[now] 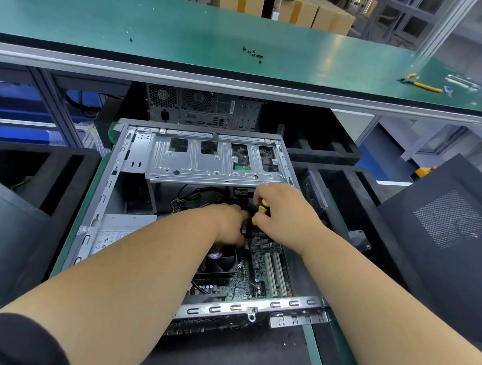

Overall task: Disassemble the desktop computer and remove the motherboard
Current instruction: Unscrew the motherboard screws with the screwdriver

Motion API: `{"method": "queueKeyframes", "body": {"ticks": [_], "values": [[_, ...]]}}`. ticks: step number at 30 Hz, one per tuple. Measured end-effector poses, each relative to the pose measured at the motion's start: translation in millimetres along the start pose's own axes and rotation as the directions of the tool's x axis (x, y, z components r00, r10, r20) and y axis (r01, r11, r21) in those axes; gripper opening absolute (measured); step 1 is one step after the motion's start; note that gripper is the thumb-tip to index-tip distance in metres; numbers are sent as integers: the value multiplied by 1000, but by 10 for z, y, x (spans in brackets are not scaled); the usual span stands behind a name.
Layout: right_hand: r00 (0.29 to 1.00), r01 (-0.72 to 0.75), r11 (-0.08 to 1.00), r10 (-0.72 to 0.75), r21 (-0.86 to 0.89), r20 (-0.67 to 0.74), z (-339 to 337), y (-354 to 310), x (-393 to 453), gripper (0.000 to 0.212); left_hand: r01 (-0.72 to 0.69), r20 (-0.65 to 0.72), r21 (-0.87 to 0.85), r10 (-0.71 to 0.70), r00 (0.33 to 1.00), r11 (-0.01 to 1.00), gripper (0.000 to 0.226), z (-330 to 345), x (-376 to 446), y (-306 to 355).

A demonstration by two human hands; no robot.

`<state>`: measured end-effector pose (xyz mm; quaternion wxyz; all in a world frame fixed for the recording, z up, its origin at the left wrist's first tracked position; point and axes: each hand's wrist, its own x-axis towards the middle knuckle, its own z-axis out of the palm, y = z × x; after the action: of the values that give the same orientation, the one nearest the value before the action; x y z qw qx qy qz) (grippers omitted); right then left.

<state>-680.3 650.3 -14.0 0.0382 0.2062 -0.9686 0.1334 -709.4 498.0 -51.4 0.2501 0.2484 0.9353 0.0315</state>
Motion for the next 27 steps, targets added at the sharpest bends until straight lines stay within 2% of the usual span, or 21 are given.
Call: {"method": "queueKeyframes", "body": {"ticks": [5,10,14,19,22,27], "values": [[999,15,996,-18,-88,-36,44,-7,10,27,36,-9,-48,-37,999,998,73,-4,-12,10],[999,-10,999,8,-40,-40,27,-16,-1,16,20,0,-13,-20,1000,1000,74,-6,-12,7],[1000,-21,1000,21,3,-22,-1,-18,-15,21,9,-1,-6,-10,1000,1000,71,-6,-10,9],[1000,10,995,-12,-96,-15,25,-35,-18,26,48,3,-40,-48,999,998,65,-9,-16,18],[1000,16,991,-17,-132,-4,33,-30,-5,30,60,9,-39,-60,998,997,71,-7,-15,18],[1000,-13,1000,13,-19,-13,9,-24,-22,23,35,7,9,-35,999,999,70,10,12,4]]}}
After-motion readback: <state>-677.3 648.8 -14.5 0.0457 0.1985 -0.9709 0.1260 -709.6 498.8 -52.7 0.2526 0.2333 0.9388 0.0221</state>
